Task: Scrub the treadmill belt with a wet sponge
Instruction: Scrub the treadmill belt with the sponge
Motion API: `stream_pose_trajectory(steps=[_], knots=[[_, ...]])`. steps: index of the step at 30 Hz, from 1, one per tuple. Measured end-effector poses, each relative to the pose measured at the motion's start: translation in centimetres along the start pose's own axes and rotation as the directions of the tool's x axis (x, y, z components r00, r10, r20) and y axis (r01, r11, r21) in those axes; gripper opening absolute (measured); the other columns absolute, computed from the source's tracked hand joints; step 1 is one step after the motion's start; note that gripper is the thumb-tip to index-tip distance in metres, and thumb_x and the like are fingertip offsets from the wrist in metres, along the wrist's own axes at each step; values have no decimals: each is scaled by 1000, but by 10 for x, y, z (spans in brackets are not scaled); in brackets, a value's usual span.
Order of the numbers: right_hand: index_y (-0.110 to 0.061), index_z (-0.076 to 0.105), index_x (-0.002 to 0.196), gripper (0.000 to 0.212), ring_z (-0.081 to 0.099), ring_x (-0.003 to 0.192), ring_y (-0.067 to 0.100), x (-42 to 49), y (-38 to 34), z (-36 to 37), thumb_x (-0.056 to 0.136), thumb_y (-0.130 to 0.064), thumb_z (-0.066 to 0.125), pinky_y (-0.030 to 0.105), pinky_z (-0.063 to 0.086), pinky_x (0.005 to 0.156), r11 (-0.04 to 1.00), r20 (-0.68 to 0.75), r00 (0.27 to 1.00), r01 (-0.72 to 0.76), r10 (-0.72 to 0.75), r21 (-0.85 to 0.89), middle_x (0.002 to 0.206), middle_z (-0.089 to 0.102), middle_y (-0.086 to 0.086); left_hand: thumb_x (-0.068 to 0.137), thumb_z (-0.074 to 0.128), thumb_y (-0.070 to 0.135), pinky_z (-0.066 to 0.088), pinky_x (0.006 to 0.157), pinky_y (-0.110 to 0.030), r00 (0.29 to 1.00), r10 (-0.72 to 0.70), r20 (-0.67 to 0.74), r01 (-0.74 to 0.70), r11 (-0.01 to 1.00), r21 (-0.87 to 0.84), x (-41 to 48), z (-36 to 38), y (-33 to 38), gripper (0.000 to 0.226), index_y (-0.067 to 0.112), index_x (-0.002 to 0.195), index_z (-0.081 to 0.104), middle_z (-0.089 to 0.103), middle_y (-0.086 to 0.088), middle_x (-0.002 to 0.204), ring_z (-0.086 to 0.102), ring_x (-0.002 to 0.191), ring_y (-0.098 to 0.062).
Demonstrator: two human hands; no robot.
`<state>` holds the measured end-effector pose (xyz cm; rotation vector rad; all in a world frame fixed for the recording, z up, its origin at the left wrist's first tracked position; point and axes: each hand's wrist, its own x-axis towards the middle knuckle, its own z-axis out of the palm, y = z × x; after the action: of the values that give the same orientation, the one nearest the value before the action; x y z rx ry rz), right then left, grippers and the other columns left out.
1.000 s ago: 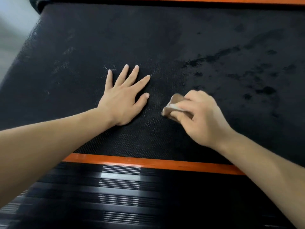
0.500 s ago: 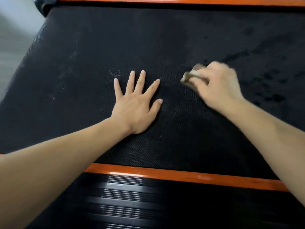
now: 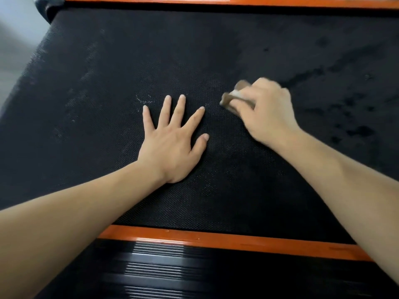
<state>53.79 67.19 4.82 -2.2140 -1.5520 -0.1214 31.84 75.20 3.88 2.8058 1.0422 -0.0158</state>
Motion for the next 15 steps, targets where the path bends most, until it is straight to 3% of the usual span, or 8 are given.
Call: stream_pose_trajectory(steps=[3, 6, 7, 11, 13, 15], knots=[[-29, 76, 108, 40, 58, 95, 33, 6, 12, -6, 94, -53, 47, 43, 40, 82, 999, 50, 998, 47, -46, 0, 95, 61, 5, 95, 8, 68, -7, 121, -68, 1000, 4, 0, -4, 1000, -6, 0, 0, 1, 71, 42, 161, 12, 1, -5, 173, -9, 158, -31], [-30, 72, 120, 38, 57, 106, 37, 46, 37, -9, 98, -51, 49, 45, 40, 90, 972, -41, 973, -228, 226, -63, 109, 62, 11, 96, 8, 67, -7, 120, -68, 1000, 4, 3, -4, 1000, 3, 0, 0, 1, 70, 41, 161, 12, 2, -6, 172, -9, 158, -31], [-27, 71, 119, 39, 57, 106, 37, 49, 34, -7, 98, -50, 49, 46, 41, 92, 965, -56, 966, -254, 251, -58, 110, 62, 12, 96, 8, 67, -7, 120, -68, 1000, 3, 6, -3, 1000, 6, 0, 0, 1, 70, 41, 161, 11, 1, -6, 172, -10, 158, -32], [-29, 75, 105, 35, 57, 91, 28, 16, 3, 1, 94, -50, 50, 46, 45, 83, 997, 71, 997, 36, -41, 64, 93, 58, 3, 96, 6, 66, -8, 119, -69, 1000, 9, 29, -10, 1000, 15, 0, -1, 1, 70, 40, 161, 9, -1, -8, 172, -12, 157, -34], [-30, 75, 106, 34, 57, 92, 27, 22, 11, -4, 96, -51, 50, 45, 42, 84, 999, 69, 997, 15, -18, 41, 91, 56, -1, 95, 6, 66, -7, 119, -70, 999, 10, 42, -11, 1000, 21, 1, -2, 2, 72, 39, 161, 9, 0, -9, 172, -11, 157, -35], [-30, 74, 110, 33, 58, 97, 30, 45, 22, -4, 98, -50, 50, 44, 42, 87, 988, -8, 988, -155, 155, -5, 95, 55, 0, 93, 6, 67, -7, 119, -70, 998, 20, 64, -21, 1000, 16, 2, -5, 1, 74, 39, 161, 12, 3, -10, 171, -10, 157, -36]])
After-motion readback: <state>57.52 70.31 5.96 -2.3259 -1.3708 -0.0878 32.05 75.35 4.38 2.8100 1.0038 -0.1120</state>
